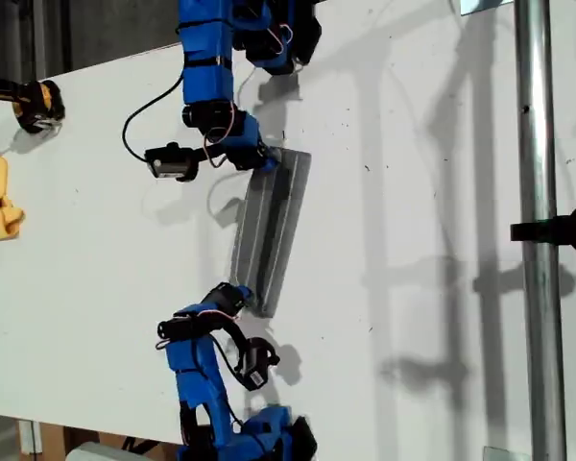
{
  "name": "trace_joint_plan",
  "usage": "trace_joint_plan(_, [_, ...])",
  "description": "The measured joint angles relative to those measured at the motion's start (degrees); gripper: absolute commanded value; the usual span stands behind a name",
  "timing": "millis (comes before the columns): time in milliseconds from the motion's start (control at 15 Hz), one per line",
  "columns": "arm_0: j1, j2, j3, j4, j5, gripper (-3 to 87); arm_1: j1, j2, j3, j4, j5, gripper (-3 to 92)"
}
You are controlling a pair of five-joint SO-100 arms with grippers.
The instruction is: Grasp corners of a towel and fold twice.
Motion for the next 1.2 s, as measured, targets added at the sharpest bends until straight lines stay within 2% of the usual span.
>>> trace_joint_plan(200, [5.4, 0.0, 5.5, -1.9, -3.6, -1.0, -4.7, -0.4, 3.8, -3.9, 4.4, -0.2])
trace_joint_plan(400, [6.6, 0.2, 14.1, -7.0, -6.2, -1.0, -6.0, -3.9, 6.2, -8.9, 5.8, -0.2])
trace_joint_plan(600, [3.7, 0.3, 19.7, -12.6, -5.3, -1.0, -5.9, -11.0, 6.9, -11.9, 5.8, -0.2])
trace_joint_plan(800, [-1.1, -1.3, 18.2, -13.1, -2.4, -0.9, -4.3, -16.6, 7.3, -12.2, 7.0, -0.2])
trace_joint_plan(867, [-2.0, -3.0, 16.4, -13.0, -1.9, -0.7, -3.4, -17.0, 7.9, -12.2, 7.3, 5.2])
trace_joint_plan(933, [-2.3, -4.5, 14.4, -12.2, -1.7, 3.9, -2.5, -17.1, 8.1, -12.1, 7.2, 22.7])
trace_joint_plan(1000, [-2.3, -5.4, 12.7, -10.7, -1.8, 8.9, -2.4, -17.1, 8.4, -11.1, 7.3, 27.6])
trace_joint_plan(1200, [-2.3, -5.4, 11.9, -5.0, -2.3, 13.4, -3.3, -13.4, 5.4, -2.3, 7.2, 28.2])
